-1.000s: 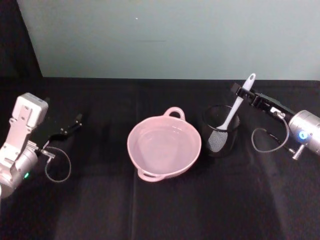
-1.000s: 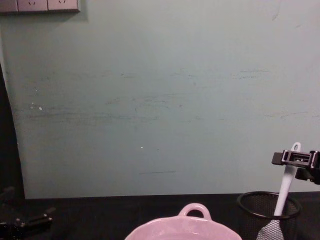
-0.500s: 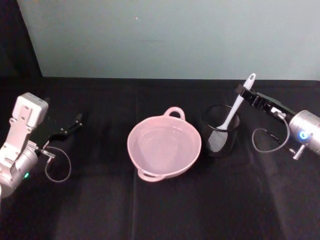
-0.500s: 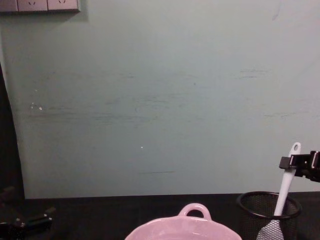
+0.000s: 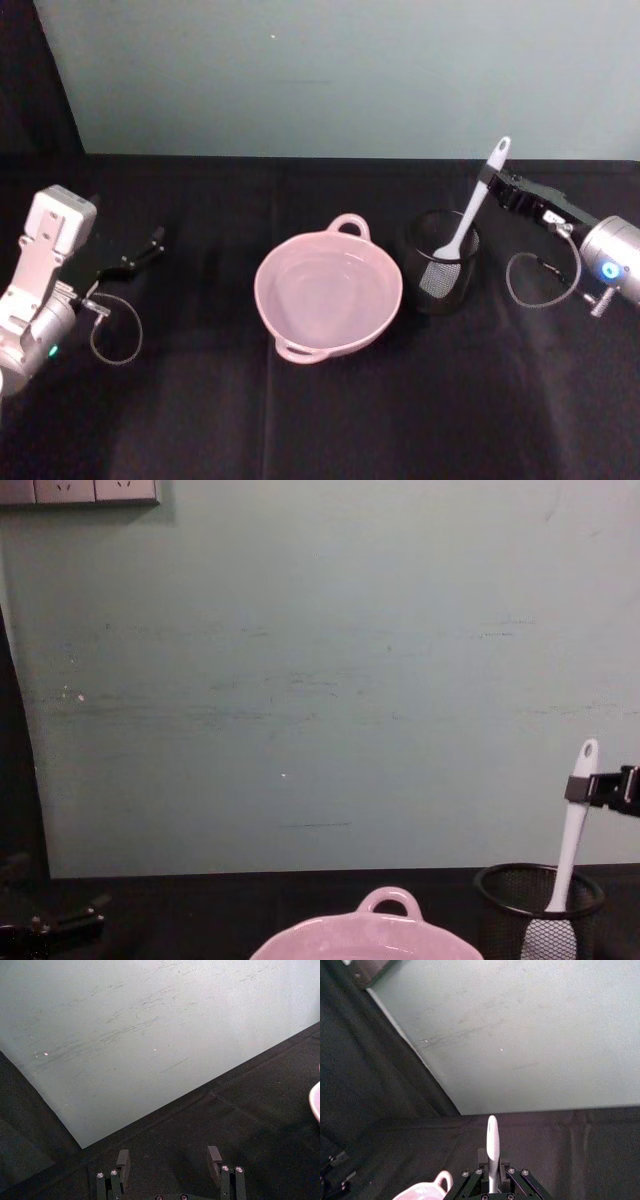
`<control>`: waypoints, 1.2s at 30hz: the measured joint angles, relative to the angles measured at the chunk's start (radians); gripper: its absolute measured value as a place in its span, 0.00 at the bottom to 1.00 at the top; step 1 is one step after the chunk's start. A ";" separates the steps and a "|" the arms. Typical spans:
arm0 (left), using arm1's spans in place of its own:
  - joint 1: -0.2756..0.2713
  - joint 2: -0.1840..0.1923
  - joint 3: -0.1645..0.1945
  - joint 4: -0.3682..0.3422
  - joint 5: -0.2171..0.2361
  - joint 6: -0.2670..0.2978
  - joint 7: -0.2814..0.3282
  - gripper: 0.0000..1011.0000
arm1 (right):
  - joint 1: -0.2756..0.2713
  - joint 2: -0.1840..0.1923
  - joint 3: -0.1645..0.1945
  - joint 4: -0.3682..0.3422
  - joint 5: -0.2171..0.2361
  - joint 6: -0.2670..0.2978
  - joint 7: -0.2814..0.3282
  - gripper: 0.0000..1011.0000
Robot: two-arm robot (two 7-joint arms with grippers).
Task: Use the one hand to pick up the spoon and stir the clear water in the bowl.
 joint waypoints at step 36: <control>0.000 0.000 0.000 0.000 0.000 0.000 0.000 1.00 | 0.109 0.127 -0.109 -0.352 -0.143 0.028 0.159 0.12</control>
